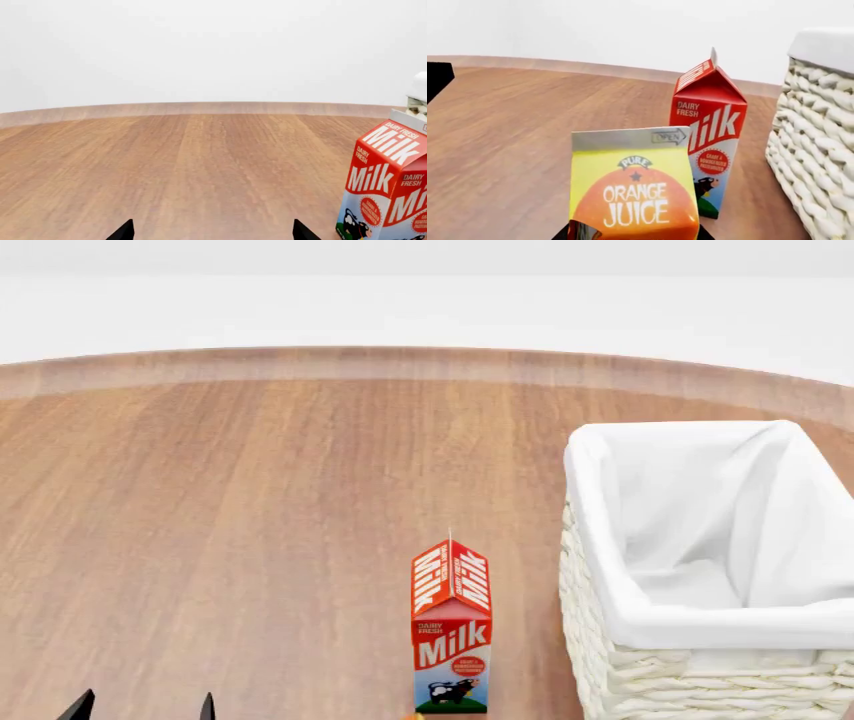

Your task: Pick up the orange juice, and put it in the basket.

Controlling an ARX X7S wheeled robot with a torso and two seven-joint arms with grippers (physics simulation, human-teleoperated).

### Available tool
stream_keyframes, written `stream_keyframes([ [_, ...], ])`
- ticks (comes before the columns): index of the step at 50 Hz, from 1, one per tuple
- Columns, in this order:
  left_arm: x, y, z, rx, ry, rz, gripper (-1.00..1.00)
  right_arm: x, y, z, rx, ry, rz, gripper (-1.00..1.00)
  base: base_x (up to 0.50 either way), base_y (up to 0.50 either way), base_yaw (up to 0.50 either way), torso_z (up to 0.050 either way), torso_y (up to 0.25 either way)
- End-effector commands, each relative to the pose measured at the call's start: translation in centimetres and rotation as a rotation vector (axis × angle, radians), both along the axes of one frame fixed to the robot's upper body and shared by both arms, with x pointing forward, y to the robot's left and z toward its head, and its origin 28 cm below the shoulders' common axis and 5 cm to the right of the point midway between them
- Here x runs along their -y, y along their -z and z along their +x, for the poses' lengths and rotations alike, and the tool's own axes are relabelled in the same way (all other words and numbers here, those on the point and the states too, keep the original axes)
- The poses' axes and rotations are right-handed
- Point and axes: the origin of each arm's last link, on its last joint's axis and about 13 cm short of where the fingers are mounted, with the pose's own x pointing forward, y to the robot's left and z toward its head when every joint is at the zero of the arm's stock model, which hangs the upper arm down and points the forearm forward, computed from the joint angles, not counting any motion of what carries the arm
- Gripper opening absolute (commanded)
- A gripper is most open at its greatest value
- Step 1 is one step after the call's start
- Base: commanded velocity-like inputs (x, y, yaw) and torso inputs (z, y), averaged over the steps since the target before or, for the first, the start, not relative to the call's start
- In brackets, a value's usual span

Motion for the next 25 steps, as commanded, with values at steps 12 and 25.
stream_keyframes([
  [12,0.0,0.0,0.0,0.000,0.000,0.000,1.00,0.0,-2.4,-0.5,0.051,-0.017,-0.002,-1.00,0.00,0.00,0.00,0.000,0.000],
  [25,0.0,0.0,0.0,0.000,0.000,0.000,1.00,0.2,-3.7,-0.7,0.080,-0.017,-0.004,-1.00,0.00,0.00,0.00,0.000,0.001],
])
